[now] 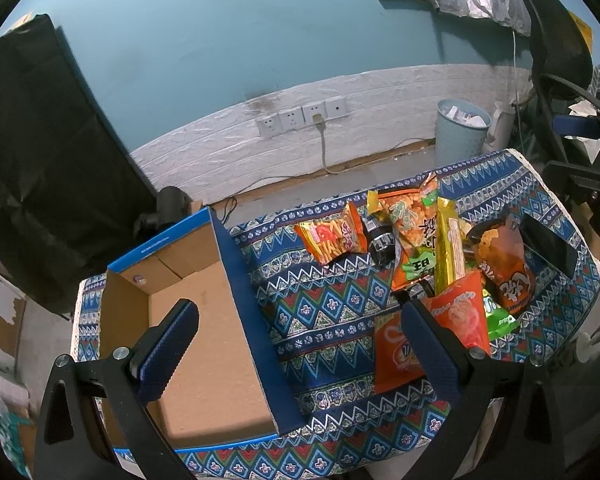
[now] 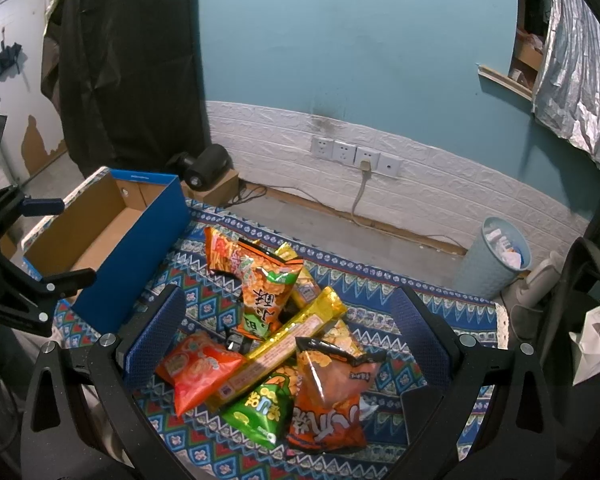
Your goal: Organize snacks
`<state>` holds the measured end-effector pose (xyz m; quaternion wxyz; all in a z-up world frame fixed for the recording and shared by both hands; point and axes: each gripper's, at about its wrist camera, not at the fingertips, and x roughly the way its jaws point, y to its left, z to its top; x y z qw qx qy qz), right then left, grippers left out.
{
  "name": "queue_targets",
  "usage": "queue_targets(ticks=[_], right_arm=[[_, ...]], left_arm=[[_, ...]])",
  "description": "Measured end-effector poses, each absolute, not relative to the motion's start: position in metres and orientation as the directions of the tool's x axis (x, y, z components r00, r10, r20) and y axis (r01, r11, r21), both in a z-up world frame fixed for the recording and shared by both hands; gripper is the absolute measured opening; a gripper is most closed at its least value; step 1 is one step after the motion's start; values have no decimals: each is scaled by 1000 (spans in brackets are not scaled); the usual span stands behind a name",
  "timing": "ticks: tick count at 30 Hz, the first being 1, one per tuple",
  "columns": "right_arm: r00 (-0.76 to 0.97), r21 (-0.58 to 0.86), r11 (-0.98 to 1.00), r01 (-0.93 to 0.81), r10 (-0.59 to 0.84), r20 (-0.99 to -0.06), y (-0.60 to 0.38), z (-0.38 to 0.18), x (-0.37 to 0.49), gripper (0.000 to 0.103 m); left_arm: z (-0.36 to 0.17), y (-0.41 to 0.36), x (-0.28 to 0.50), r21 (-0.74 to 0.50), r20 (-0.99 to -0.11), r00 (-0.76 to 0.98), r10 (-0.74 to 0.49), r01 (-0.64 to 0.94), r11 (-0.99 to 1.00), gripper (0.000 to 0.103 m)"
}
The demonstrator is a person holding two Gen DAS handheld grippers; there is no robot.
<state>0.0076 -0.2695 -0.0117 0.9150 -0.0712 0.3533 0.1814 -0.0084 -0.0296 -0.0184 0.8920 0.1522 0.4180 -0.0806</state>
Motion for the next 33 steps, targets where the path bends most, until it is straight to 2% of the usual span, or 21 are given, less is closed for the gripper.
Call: queue_targets(ticks=[33], right_arm=[[679, -12, 928, -374, 264, -684, -276, -16, 5, 100]], left_arm=[[-28, -42, -11, 230, -774, 632, -29, 324, 917, 102]])
